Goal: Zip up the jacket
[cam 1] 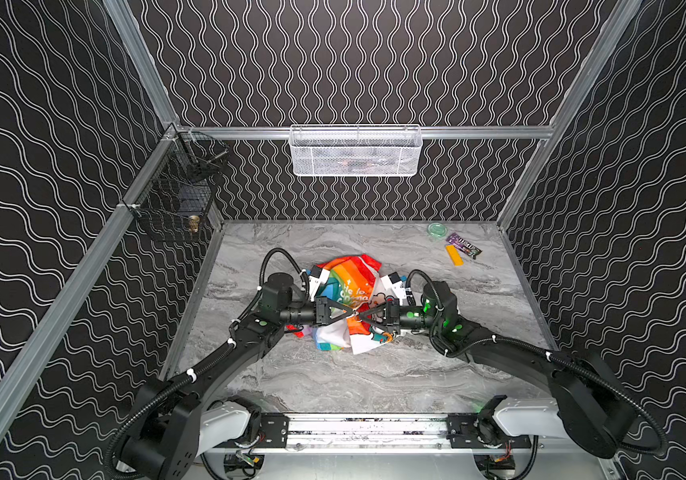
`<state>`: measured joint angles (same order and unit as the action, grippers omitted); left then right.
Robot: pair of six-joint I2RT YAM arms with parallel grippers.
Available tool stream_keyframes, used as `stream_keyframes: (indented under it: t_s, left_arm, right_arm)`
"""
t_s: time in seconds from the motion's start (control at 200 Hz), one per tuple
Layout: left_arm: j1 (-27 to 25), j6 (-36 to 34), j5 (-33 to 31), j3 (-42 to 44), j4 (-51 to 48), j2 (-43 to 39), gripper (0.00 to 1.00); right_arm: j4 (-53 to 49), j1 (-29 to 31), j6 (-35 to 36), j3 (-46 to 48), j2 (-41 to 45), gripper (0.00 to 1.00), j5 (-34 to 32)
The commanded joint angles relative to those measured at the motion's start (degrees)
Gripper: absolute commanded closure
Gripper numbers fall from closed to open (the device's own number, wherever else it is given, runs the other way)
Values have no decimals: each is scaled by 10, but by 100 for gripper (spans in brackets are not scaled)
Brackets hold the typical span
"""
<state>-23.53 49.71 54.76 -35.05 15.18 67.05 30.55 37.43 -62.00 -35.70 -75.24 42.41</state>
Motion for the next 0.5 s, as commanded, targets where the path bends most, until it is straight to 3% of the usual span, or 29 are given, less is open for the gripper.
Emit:
stream_keyframes:
  t_s: [0.0, 0.495]
  left_arm:
    - [2, -11, 14, -2, -1, -6, 100]
    - [10, -33, 6, 4, -44, -26, 100]
  right_arm:
    - [-64, -14, 36, -10, 5, 100, -22]
    - [-105, -47, 69, -41, -19, 100, -20]
